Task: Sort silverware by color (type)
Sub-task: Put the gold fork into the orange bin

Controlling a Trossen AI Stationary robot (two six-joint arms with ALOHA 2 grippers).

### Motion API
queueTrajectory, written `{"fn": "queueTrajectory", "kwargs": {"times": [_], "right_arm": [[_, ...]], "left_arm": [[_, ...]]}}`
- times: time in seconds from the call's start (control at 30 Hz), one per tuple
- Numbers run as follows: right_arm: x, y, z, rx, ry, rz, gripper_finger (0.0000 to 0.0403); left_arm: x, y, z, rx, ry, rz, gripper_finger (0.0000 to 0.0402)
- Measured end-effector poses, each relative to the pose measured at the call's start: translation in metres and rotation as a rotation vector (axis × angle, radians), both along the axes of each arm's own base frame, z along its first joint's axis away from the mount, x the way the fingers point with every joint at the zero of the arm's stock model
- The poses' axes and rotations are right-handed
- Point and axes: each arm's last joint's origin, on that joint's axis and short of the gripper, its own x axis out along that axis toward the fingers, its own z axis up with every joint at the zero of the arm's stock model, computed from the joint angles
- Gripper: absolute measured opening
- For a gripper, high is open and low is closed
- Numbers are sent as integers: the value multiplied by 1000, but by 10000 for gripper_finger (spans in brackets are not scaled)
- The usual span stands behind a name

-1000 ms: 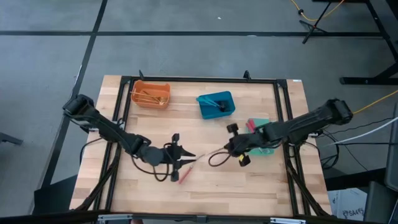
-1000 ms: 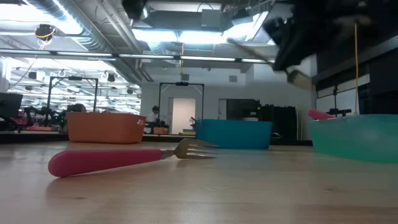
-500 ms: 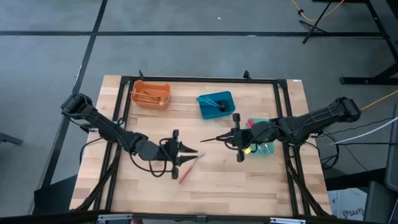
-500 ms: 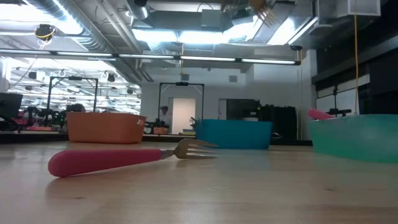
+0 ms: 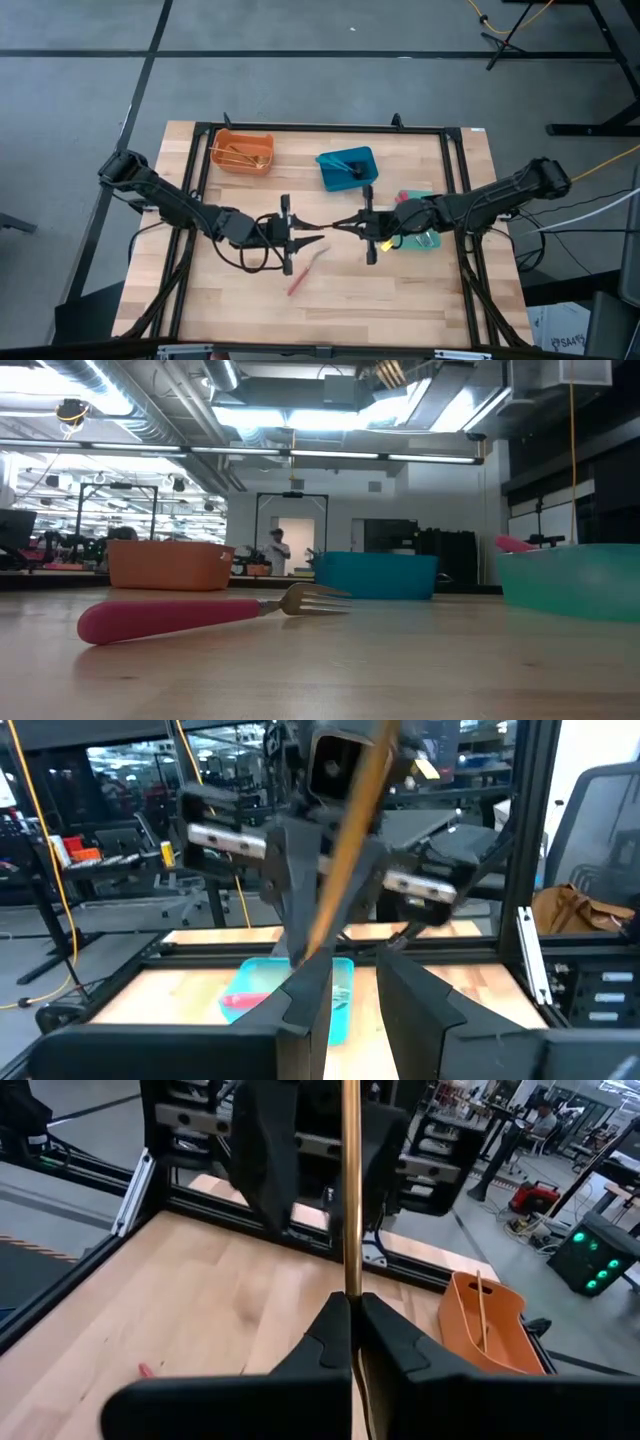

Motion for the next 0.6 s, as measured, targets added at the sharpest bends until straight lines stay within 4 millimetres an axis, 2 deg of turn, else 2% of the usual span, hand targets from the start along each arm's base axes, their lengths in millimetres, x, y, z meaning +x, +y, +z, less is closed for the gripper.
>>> {"fn": "queueTrajectory", "kwargs": {"times": [0.2,0.6], "right_arm": [[8,3,-5,9,-22,11,2],[10,4,-7,15,-18,46,1]], "left_arm": [[0,0,3,-8,-25,-1,76],[0,2,3,-11,-34,12,76]]}}
